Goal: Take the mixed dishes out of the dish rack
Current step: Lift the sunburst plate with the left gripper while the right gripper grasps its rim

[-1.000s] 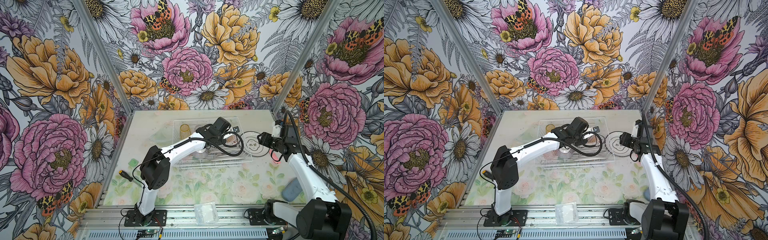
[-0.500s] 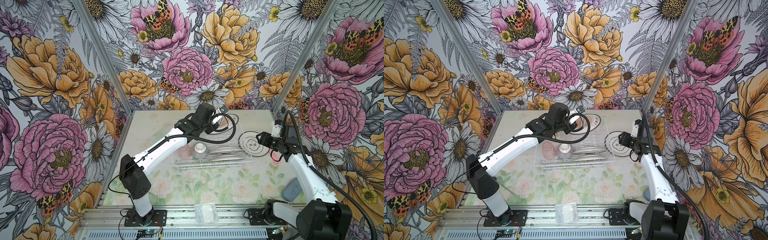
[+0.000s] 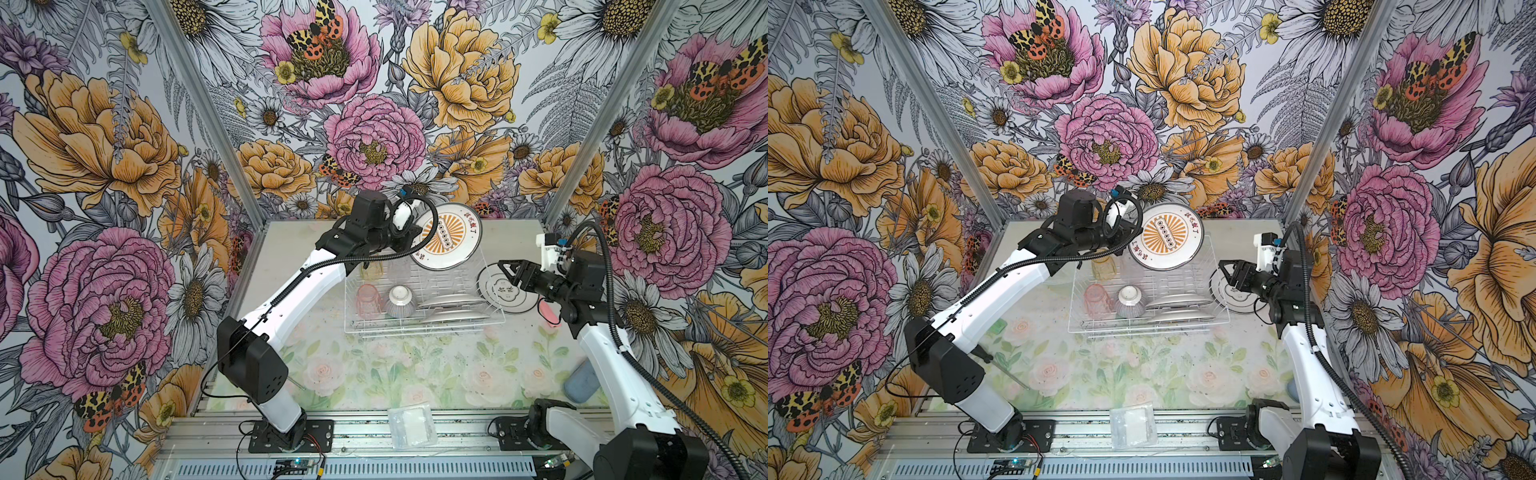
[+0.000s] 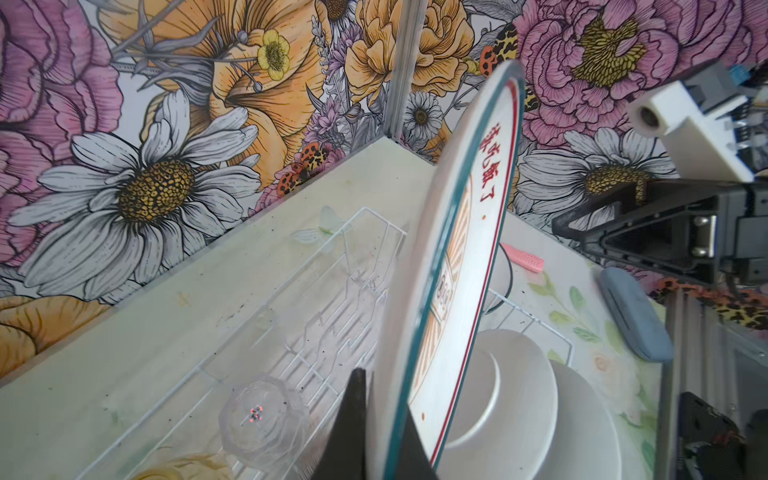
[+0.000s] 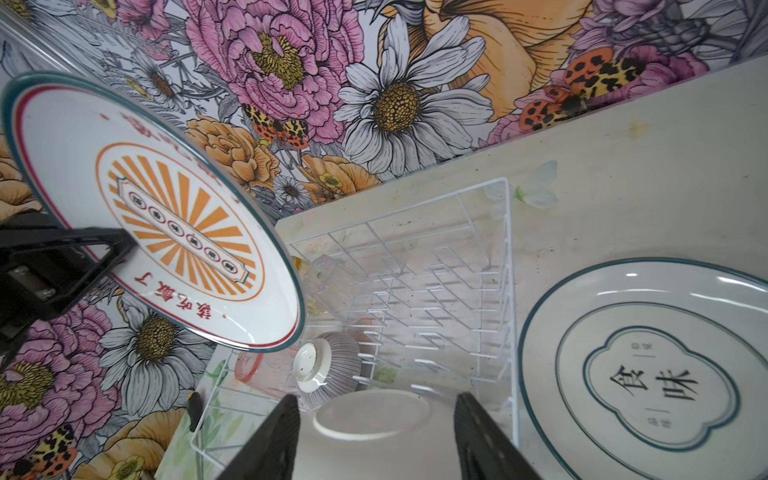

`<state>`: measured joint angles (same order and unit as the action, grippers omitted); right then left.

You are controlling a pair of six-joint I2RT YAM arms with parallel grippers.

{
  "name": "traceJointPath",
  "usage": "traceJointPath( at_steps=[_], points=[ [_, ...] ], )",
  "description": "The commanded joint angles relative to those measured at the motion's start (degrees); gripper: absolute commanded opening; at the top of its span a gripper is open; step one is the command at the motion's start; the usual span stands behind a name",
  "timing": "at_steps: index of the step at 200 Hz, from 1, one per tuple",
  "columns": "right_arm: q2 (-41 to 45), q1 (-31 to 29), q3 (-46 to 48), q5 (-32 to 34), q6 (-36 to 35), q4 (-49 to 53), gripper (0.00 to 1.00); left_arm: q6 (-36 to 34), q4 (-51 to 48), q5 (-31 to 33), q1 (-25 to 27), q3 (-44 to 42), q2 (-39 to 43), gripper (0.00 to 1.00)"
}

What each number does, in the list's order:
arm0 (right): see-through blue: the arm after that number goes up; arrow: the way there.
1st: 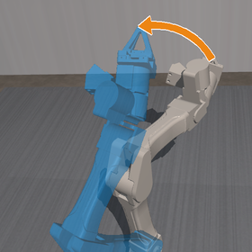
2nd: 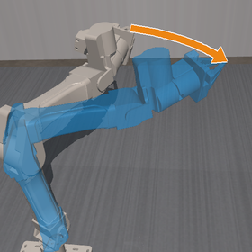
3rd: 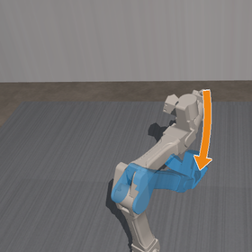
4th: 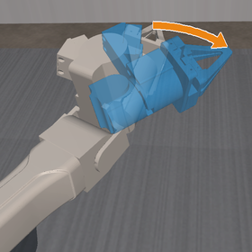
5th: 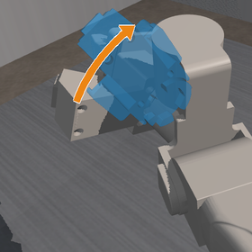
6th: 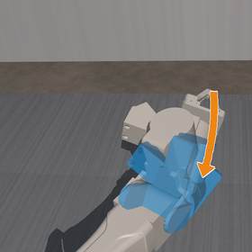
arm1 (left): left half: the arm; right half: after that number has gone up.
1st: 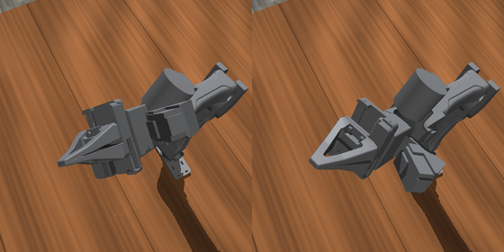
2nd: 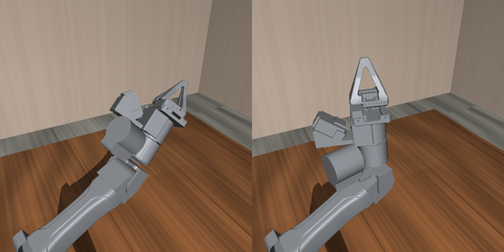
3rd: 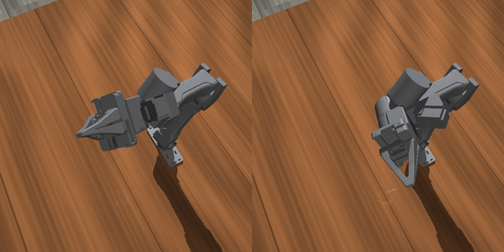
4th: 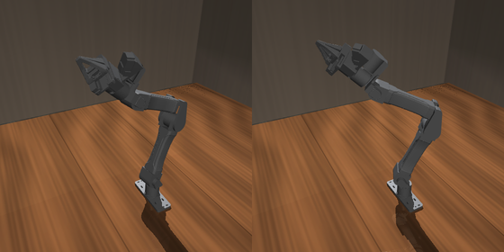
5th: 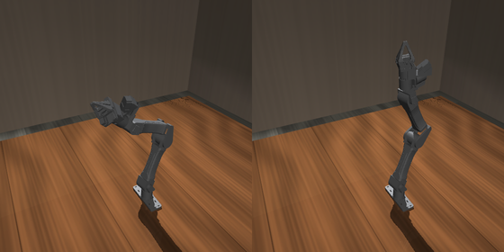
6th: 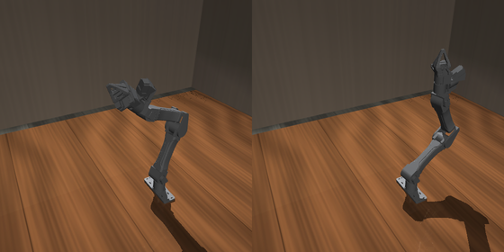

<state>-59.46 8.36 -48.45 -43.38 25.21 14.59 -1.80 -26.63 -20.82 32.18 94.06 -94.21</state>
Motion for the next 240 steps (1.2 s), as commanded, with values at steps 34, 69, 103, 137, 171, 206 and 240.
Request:
traceJointPath(
  at_steps=[34, 69, 103, 137, 171, 206, 240],
  points=[
    [0.6, -1.0, 7.0, -11.0, 16.0, -27.9, 0.62, 17.3, 19.4, -16.5, -1.9, -5.9, 1.9, 0.00],
    [-1.1, -1.5, 7.9, -11.4, 18.7, -32.5, 0.62, 22.2, 25.5, -19.6, -2.0, -7.8, 0.6, 0.00],
    [-1.6, -2.0, 8.7, -11.5, 21.0, -36.5, 0.62, 25.1, 29.0, -21.1, -1.9, -8.7, -0.9, 0.00],
    [-2.3, -2.6, 9.0, -12.0, 23.4, -40.6, 0.61, 27.1, 30.8, -22.2, -0.8, -7.8, -3.3, 0.00],
    [-3.6, -3.2, 8.3, -11.7, 24.5, -42.7, 0.59, 29.6, 33.9, -23.4, 0.1, -7.3, -5.5, 0.00],
    [-5.5, -3.9, 7.8, -11.4, 26.2, -45.4, 0.41, 31.6, 36.7, -24.0, 1.1, -7.0, -6.9, 0.00],
    [-6.0, -4.3, 7.9, -10.6, 26.6, -46.1, 0.14, 32.3, 38.2, -24.2, 1.6, -7.5, -7.5, 0.00]
  ],
)
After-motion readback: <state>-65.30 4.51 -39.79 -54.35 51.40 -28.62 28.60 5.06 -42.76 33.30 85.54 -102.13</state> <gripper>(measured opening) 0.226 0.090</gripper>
